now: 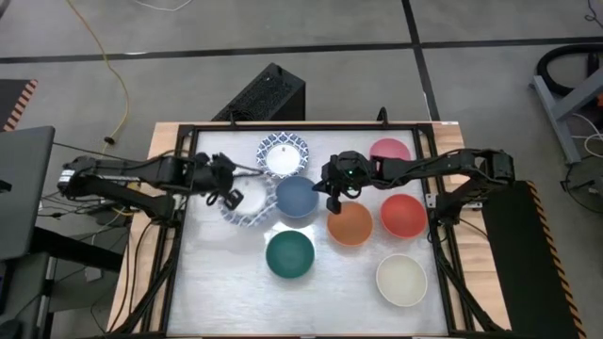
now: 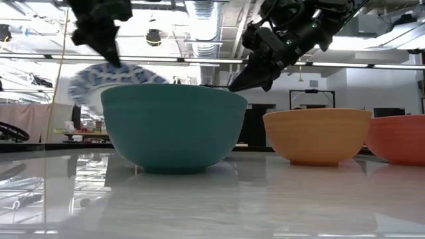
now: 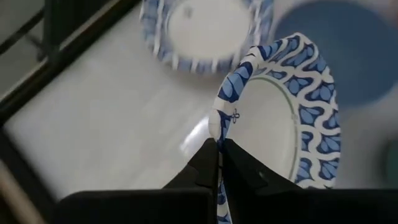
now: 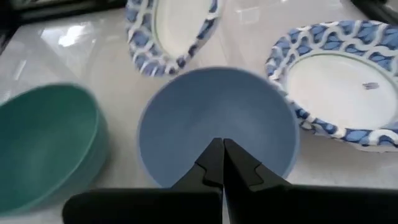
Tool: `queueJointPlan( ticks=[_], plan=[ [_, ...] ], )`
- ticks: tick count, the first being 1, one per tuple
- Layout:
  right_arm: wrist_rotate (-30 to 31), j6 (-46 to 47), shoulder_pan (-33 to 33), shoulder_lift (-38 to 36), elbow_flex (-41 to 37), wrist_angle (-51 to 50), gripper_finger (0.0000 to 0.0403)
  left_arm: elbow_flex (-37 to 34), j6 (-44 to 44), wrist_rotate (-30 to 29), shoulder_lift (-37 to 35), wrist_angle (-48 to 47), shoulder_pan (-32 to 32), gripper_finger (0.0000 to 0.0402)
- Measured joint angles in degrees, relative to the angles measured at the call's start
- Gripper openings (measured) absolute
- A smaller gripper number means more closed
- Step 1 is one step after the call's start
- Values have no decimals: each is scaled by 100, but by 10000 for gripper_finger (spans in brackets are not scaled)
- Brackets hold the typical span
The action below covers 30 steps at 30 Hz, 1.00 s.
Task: Nest bowls inside each other
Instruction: Stack the white bowl on top of the other white bowl
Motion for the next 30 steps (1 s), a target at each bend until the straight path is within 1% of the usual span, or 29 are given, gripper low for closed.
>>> queueJointPlan(
  ticks=[3,6,8,10,15,18,20,23,27,30],
  plan=[
    [459,406,-9,0,0,257,18,0,403,139,-16,768,293,0],
    [1053,823,-39,0,2,535,18,0,925,273,-20,1667,533,0],
    [1372,1054,-71,0,2,650,18,0,1258,313,-46,2064,701,0],
    [1529,1192,-131,0,2,716,18,0,1517,313,-66,2290,911,0],
    [1547,1428,-301,0,4,836,22,0,1973,318,-88,2560,1386,0],
    [1545,1796,-392,0,4,823,38,0,2248,383,-118,2965,1605,0],
    [1541,1874,-441,0,4,805,53,0,2390,545,-118,3306,1735,0],
    [1539,1807,-476,0,4,842,75,0,2609,785,-118,3619,1902,0],
    [1535,1395,-475,0,4,1261,87,-1,2734,856,-118,3599,2216,0],
    [1391,1238,-539,0,4,1544,88,-2,2729,1380,-118,3570,2560,0]
  ],
)
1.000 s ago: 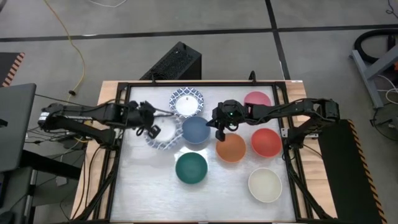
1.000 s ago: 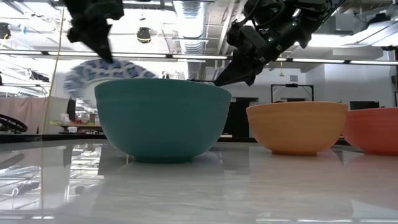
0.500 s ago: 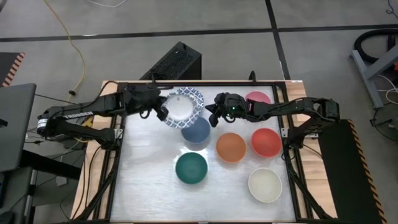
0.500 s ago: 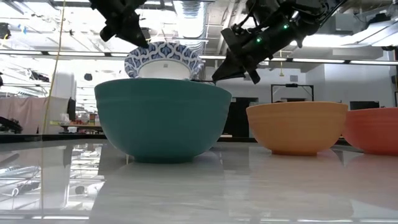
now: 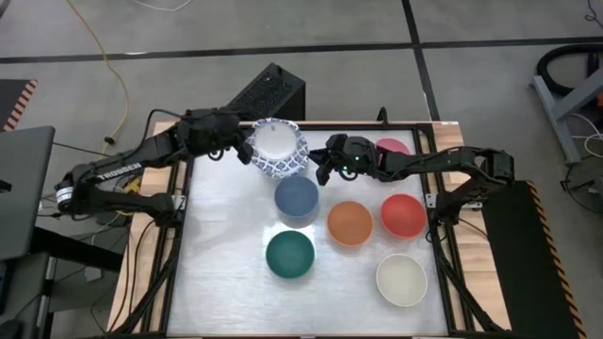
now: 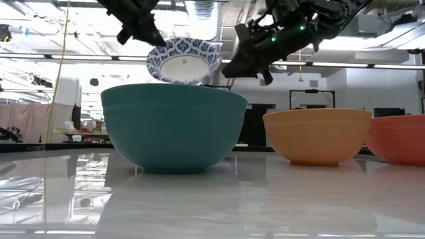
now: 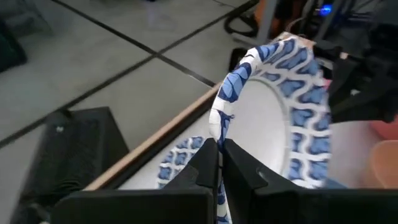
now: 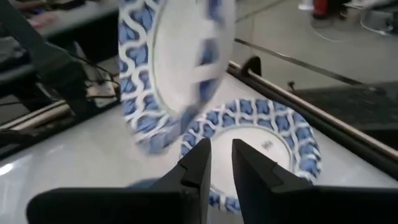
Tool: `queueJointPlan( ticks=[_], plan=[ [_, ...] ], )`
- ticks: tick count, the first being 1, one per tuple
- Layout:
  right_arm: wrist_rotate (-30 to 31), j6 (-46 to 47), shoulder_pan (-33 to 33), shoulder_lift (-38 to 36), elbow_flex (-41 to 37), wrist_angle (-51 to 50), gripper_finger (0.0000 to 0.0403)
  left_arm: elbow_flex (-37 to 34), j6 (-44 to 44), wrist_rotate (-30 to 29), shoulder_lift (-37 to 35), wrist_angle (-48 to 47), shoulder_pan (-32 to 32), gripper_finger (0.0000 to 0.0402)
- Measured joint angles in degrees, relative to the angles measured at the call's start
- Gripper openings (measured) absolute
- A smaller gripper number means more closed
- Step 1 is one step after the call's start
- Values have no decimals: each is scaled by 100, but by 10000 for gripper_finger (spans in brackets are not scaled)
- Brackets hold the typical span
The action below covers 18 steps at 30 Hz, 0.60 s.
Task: Nest bowls inside each other
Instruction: Stack the white bowl on top of the other white bowl
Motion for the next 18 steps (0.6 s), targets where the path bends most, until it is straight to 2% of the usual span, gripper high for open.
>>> queueJointPlan(
  ticks=[6,9,15,18],
  plan=[
    [-908,-75,-212,2,0,319,90,-9,-343,1199,111,-86,785,0],
    [-1362,-102,-230,2,0,323,103,-9,-239,1380,116,-78,987,0],
    [-1328,-211,-210,10,0,552,169,-9,-200,1650,118,-66,1316,0],
    [-1051,-250,-274,13,0,789,202,-117,-172,1688,118,63,1335,0]
  ],
)
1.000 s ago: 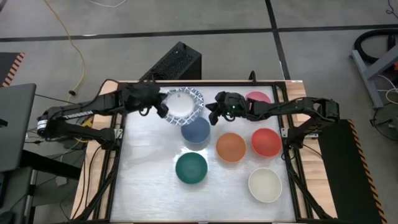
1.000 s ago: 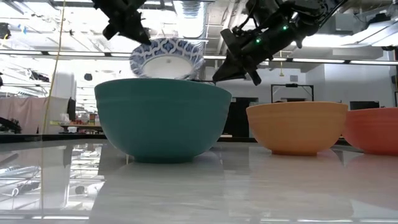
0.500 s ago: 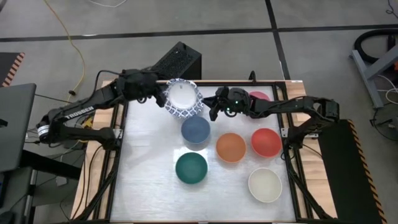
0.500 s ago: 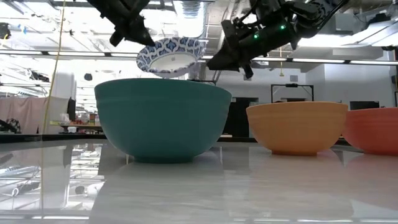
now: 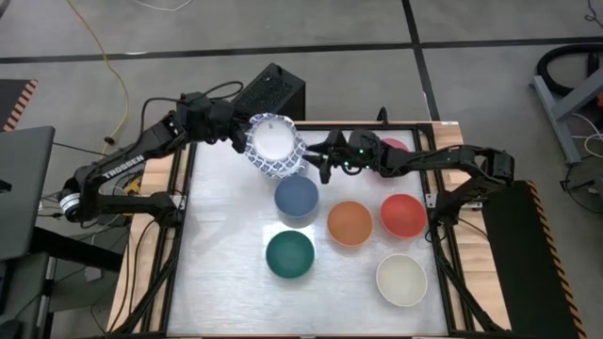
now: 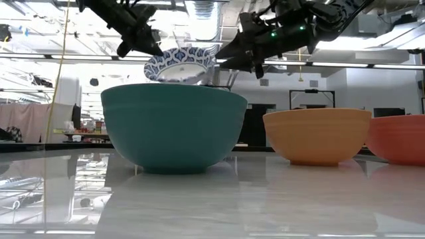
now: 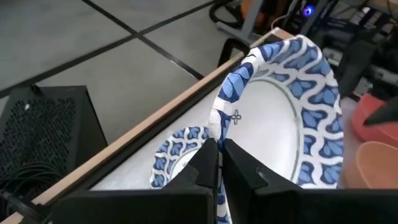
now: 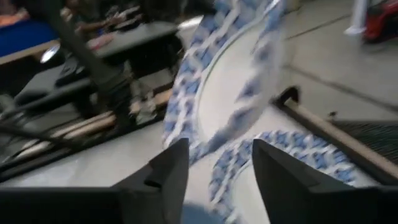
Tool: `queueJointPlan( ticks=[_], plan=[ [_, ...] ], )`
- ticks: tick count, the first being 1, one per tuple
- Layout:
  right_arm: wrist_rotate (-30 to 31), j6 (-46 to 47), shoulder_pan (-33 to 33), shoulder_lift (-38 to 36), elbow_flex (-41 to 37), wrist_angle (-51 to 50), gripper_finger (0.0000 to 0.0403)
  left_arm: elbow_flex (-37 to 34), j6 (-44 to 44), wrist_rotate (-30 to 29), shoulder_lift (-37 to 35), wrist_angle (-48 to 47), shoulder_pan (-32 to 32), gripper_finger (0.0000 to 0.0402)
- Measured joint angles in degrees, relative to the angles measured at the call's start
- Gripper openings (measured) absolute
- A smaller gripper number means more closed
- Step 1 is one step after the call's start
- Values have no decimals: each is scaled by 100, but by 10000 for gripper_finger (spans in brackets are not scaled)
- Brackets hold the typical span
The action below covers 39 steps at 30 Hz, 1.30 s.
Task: Nest bowls inside each other
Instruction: Stack the white bowl on top of the other white bowl
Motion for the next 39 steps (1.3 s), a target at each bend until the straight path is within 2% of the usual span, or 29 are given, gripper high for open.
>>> queueJointPlan(
  ticks=[5,24,34,39],
  plan=[
    [487,0,-150,1,0,214,227,-156,11,-6,2,133,2,0],
    [417,43,-295,10,-2,710,224,-182,-22,233,15,609,-2,0],
    [272,59,-277,579,112,820,223,-182,-44,431,161,900,-8,0],
    [278,-59,-246,514,202,703,198,-182,-17,442,229,813,-22,0]
  ],
)
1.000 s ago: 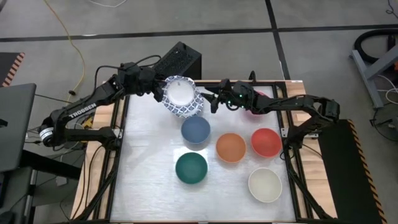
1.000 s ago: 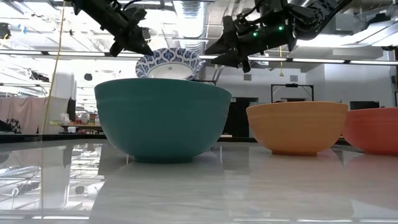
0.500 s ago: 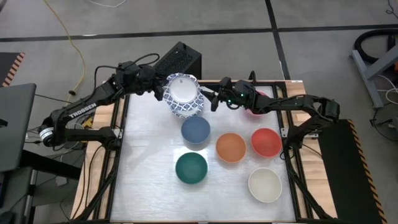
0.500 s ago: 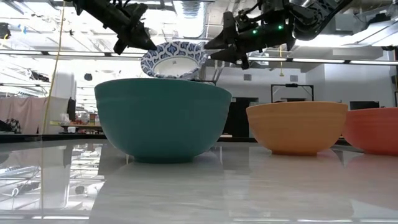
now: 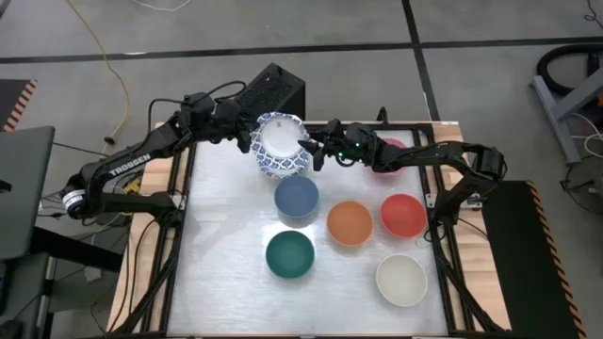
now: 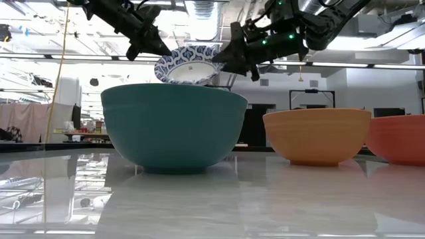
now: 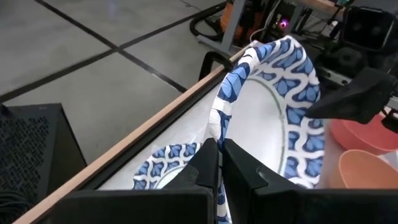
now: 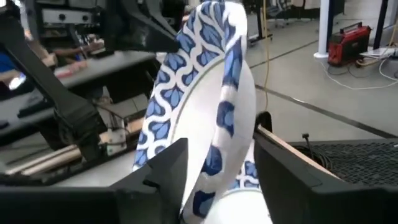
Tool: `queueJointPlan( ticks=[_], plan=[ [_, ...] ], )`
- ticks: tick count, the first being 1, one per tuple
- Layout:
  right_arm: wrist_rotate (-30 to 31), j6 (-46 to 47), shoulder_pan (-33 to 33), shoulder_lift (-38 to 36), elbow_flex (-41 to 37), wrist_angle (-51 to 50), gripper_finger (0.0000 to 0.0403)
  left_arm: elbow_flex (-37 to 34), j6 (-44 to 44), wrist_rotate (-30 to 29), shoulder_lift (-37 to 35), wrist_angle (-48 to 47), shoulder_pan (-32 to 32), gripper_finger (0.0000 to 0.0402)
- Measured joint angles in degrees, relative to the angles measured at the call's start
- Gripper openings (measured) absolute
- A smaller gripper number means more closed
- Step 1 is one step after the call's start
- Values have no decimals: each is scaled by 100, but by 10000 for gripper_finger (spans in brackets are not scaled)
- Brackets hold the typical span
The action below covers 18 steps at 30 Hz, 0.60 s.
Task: Nest bowls inside each other
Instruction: Stack the white bowl on top of the other white bowl
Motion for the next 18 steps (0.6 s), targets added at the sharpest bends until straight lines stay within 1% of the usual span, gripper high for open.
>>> queueJointPlan(
  ticks=[6,12,13,15,18],
  plan=[
    [10,36,-60,-74,-10,-108,127,0,6,-2,5,104,2,0],
    [31,274,-129,-39,-10,-413,25,0,247,5,7,76,-15,0],
    [31,274,-125,-39,-10,-441,15,0,307,6,7,76,-23,2],
    [31,348,-122,-39,-10,-453,12,0,558,24,7,63,-63,13],
    [25,638,-124,-40,-10,-506,14,0,1040,49,7,-61,-160,47]
  ],
)
